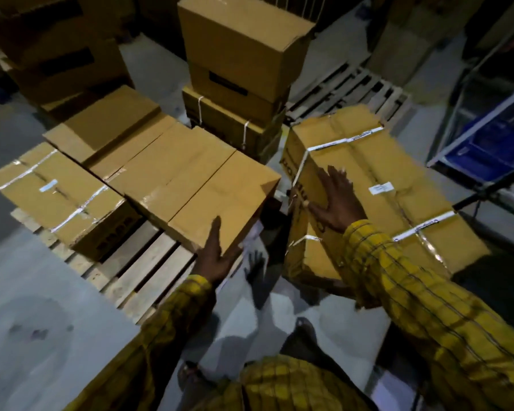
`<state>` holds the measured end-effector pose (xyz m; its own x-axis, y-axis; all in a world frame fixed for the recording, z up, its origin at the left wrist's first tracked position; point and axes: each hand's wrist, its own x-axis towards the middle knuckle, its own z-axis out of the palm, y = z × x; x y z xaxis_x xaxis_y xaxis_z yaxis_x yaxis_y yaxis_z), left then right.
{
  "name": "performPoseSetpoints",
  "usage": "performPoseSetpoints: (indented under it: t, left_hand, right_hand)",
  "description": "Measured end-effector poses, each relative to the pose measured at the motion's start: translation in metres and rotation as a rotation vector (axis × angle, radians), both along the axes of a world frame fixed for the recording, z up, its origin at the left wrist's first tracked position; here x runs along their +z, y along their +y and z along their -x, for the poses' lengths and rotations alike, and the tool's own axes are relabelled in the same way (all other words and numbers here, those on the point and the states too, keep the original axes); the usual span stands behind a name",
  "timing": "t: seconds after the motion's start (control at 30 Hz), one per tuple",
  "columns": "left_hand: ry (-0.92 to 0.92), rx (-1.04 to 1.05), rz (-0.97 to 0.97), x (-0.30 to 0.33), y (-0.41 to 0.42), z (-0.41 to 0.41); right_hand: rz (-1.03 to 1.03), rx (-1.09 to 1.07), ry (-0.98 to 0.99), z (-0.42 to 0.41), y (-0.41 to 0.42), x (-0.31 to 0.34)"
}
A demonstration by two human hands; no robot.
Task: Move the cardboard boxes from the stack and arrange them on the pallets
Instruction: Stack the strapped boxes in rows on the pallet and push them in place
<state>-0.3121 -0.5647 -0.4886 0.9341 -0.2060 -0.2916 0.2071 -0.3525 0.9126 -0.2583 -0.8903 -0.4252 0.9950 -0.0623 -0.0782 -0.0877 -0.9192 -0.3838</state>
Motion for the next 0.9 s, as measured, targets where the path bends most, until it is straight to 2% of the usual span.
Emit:
performPoseSetpoints:
  t: [0.13, 0.2, 0.27, 0.33, 0.4, 0.5, 0.63, 0.7, 0.9]
  left_hand:
    - [0.023, -0.032, 0.075, 0.016, -0.131, -0.019]
    - [0.013, -0.009, 0.138, 0.006, -0.202, -0.033]
    - [0.090, 0.043, 0.155, -0.012, -0.268, -0.044]
    - [0.168, 0.093, 0.165, -0.022, -0.320, -0.051]
    - [0.154, 0.167, 0.174, -0.025, -0.358, -0.054]
    - [0.140, 0.277, 0.137, -0.034, -0.383, -0.055]
    - [0.193, 0.384, 0.233, -0.048, -0.388, -0.054]
    - [0.204, 0.458, 0.292, -0.049, -0.387, -0.055]
    - [0.218, 0.584, 0.453, -0.019, -0.327, -0.065]
  right_hand:
    - [0.085, -0.128, 0.051, -0.012, -0.115, -0.008]
    - [0.099, -0.219, 0.122, -0.021, -0.171, -0.013]
    - [0.073, -0.299, 0.191, -0.024, -0.220, -0.024]
    - [0.045, -0.341, 0.241, -0.025, -0.254, -0.038]
    - [0.067, -0.344, 0.243, -0.024, -0.271, -0.046]
    - [0.130, -0.393, 0.158, -0.027, -0.287, -0.051]
    - [0.012, -0.593, 0.226, -0.034, -0.310, -0.064]
    - [-0.034, -0.569, 0.196, -0.035, -0.311, -0.065]
    - [0.046, -0.363, 0.047, -0.054, -0.261, -0.015]
